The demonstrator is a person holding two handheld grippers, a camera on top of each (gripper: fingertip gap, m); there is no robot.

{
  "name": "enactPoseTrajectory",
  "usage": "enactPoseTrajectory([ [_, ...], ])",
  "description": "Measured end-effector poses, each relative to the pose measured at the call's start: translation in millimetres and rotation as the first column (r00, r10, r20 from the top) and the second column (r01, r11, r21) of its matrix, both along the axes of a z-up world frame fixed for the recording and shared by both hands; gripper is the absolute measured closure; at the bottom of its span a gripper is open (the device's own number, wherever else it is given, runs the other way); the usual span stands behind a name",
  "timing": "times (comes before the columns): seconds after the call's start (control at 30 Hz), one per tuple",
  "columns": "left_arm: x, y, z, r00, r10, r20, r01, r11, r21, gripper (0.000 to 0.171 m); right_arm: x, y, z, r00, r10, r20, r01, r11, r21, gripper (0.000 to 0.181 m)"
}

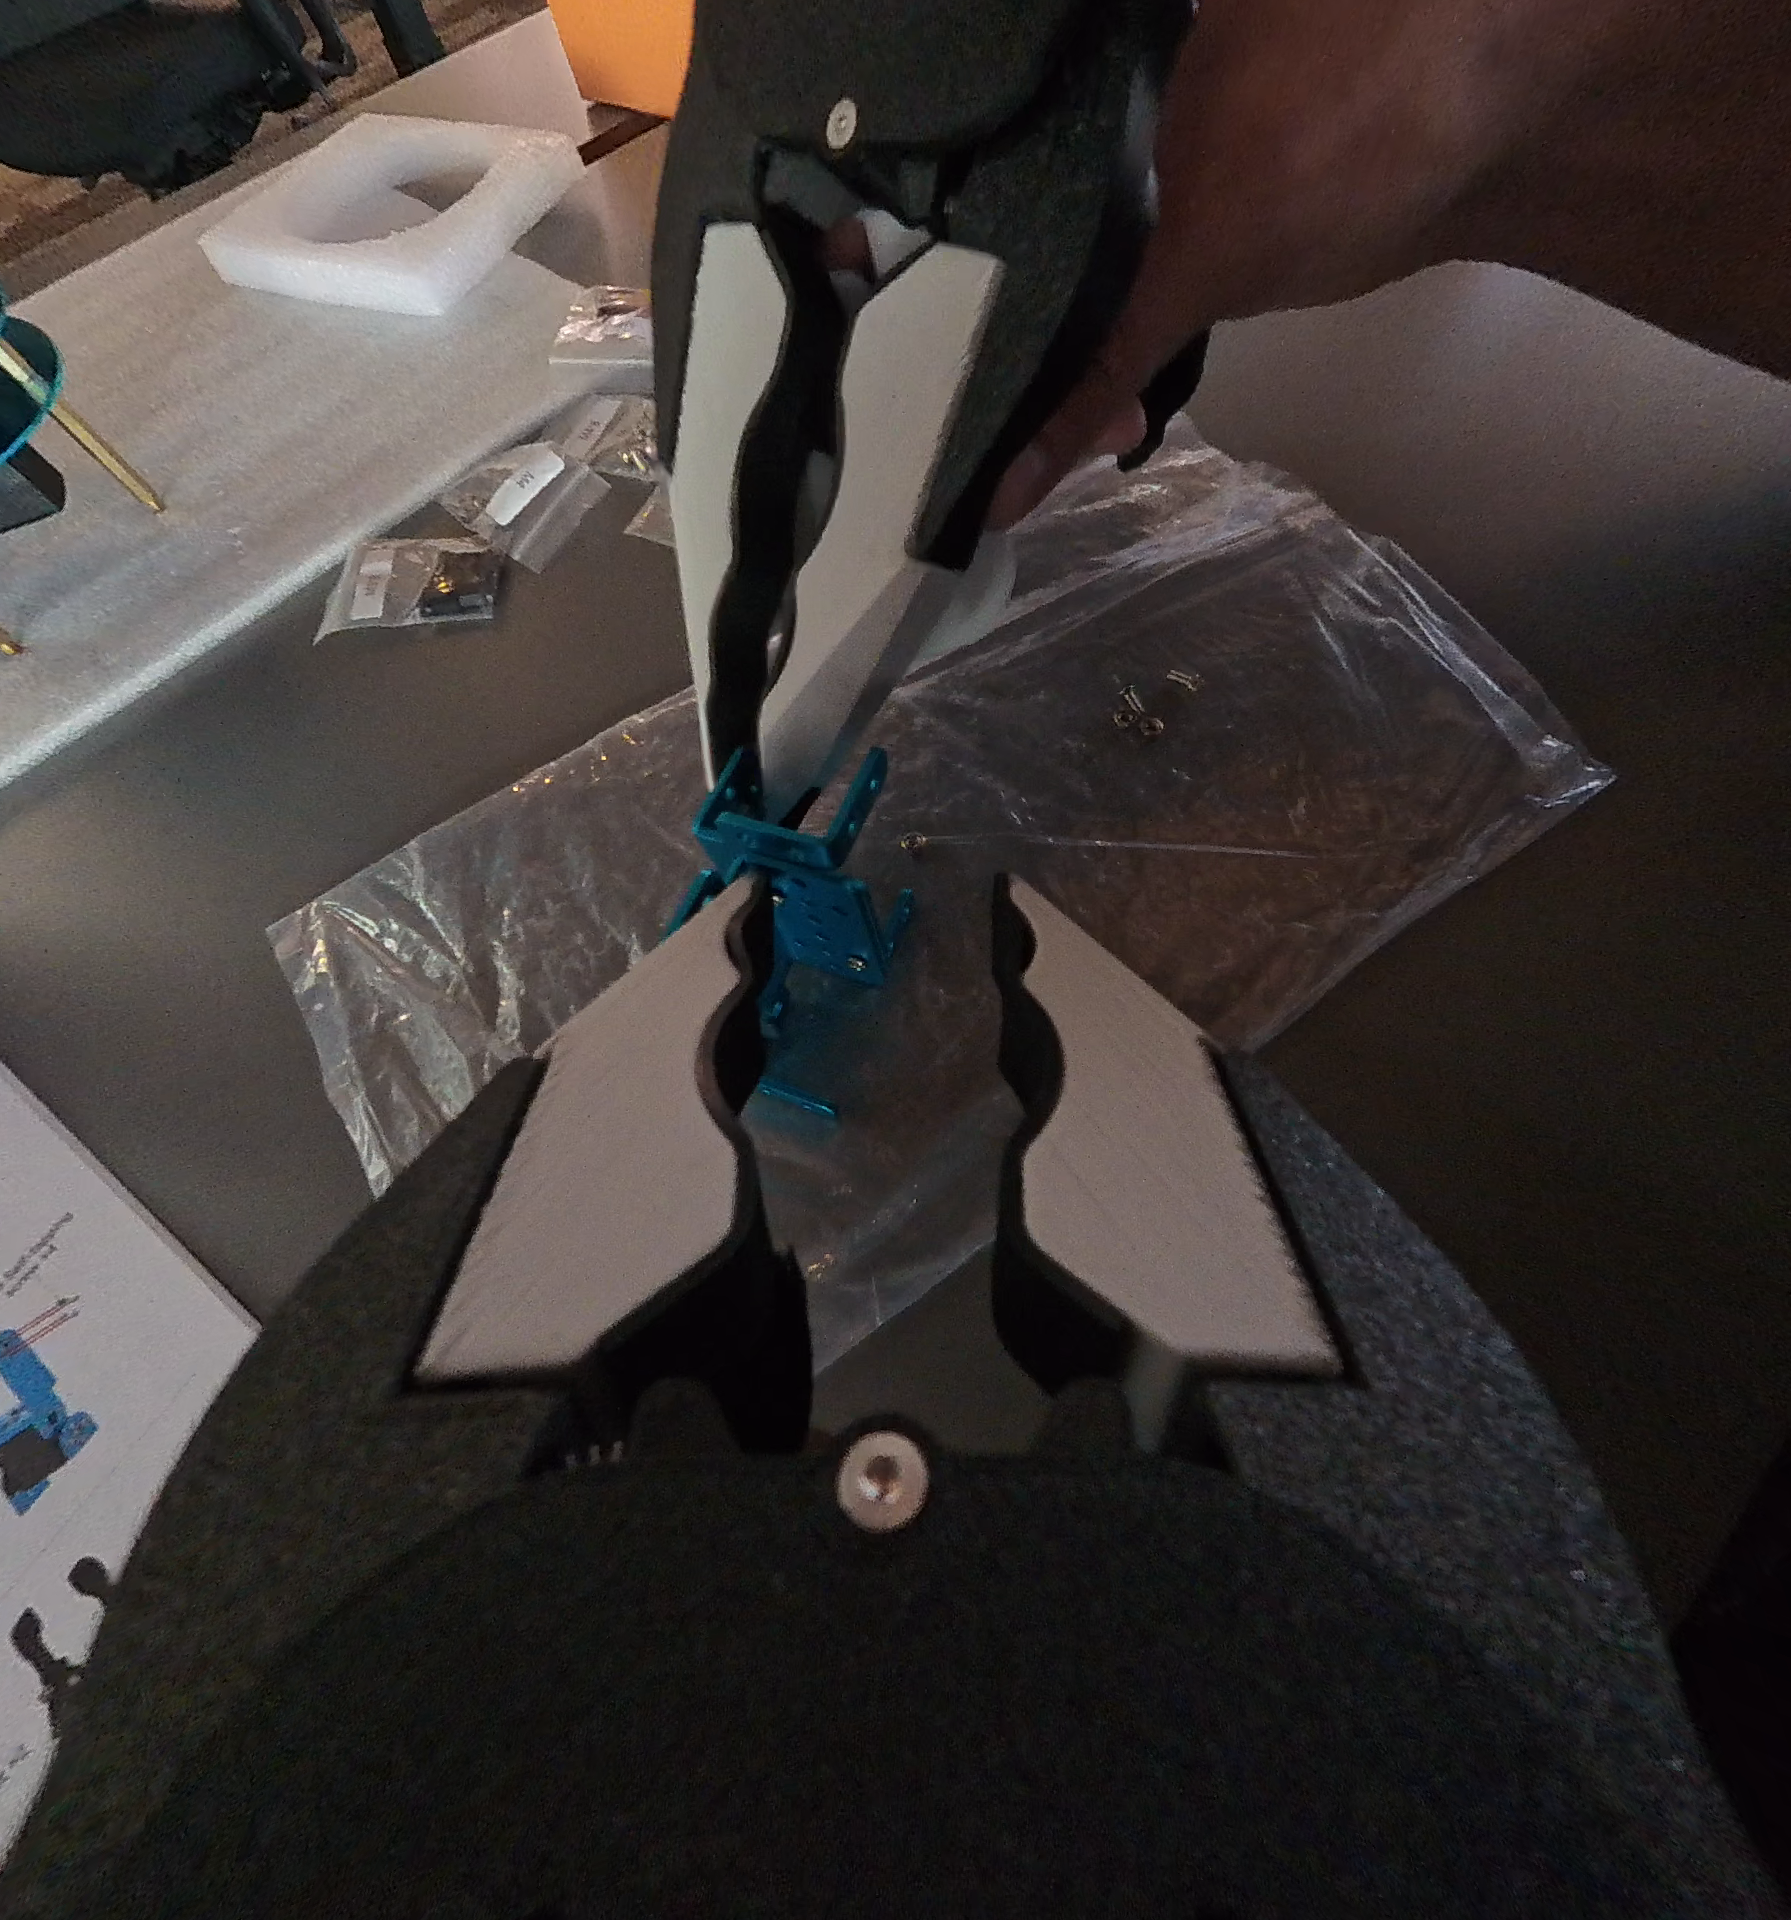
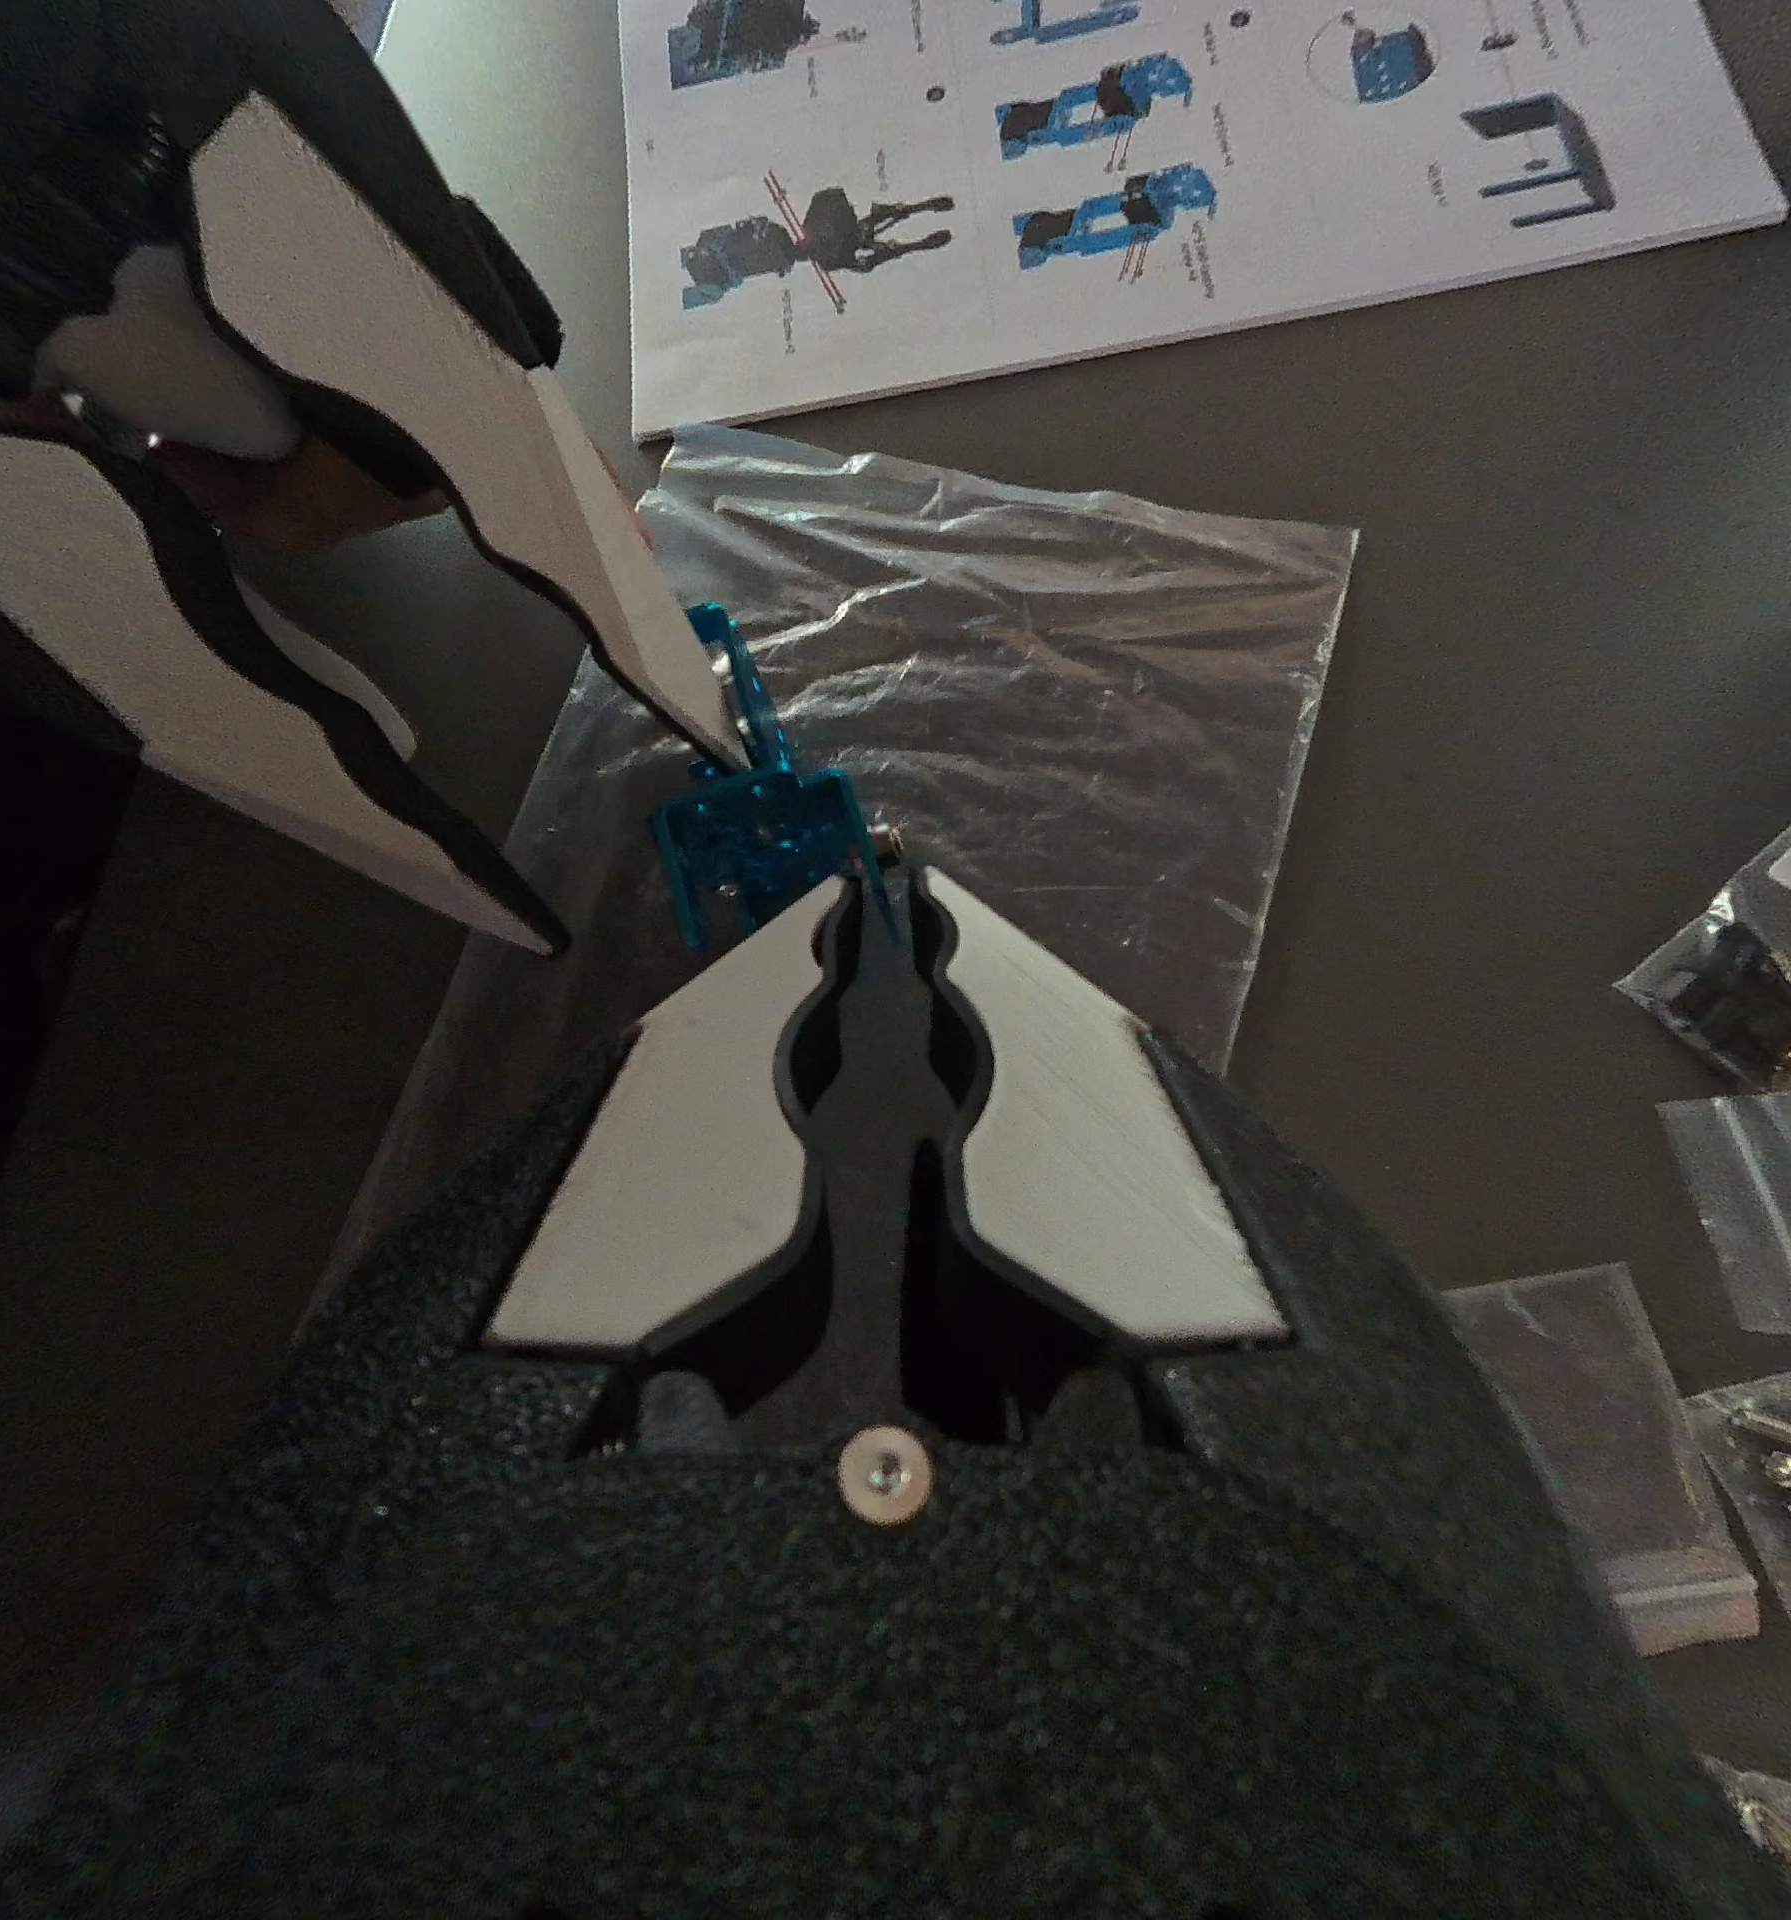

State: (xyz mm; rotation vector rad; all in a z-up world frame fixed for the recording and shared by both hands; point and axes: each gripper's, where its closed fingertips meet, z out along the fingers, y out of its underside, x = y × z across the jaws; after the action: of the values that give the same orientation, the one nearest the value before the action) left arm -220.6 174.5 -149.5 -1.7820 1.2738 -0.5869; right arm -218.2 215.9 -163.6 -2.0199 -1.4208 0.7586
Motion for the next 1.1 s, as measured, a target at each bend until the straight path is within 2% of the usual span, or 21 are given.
enactPoseTrajectory([
  [0.1,-2,-5,5,0.999,-0.02,0.024,0.021,1.0,-0.011,0.129,6,1,6,0.999,-0.02,-0.033,0.021,1.0,0.011,0.165],
  [0.23,-12,-22,28,0.987,-0.111,0.119,0.117,0.992,-0.046,0.127,24,-7,8,0.999,-0.022,-0.036,0.022,1.0,-0.004,0.164],
  [0.3,-20,-25,37,0.976,-0.156,0.15,0.168,0.983,-0.072,0.128,28,-23,1,1.0,0.028,-0.002,-0.029,0.999,-0.046,0.165],
  [0.37,-30,-16,42,0.974,-0.163,0.154,0.173,0.984,-0.049,0.128,30,-33,-10,0.993,0.075,0.088,-0.072,0.996,-0.044,0.164],
  [0.47,-40,3,39,0.982,-0.136,0.128,0.142,0.989,-0.04,0.128,25,-32,-19,0.981,0.093,0.169,-0.097,0.995,0.015,0.171],
  [0.57,-42,14,34,0.983,-0.124,0.135,0.133,0.989,-0.063,0.128,21,-31,-21,0.978,0.105,0.178,-0.109,0.994,0.012,0.172],
  [0.87,-43,24,24,0.984,-0.135,0.118,0.145,0.986,-0.081,0.129,20,-28,-29,0.966,0.122,0.228,-0.132,0.991,0.028,0.176],
  [0.97,-43,24,22,0.979,-0.169,0.118,0.182,0.977,-0.111,0.129,20,-26,-28,0.973,0.114,0.203,-0.124,0.992,0.038,0.177],
  [1.1,-46,38,30,0.958,-0.224,0.18,0.255,0.951,-0.176,0.132,21,-24,-20,0.993,0.082,0.085,-0.082,0.997,-0.005,0.177],
])
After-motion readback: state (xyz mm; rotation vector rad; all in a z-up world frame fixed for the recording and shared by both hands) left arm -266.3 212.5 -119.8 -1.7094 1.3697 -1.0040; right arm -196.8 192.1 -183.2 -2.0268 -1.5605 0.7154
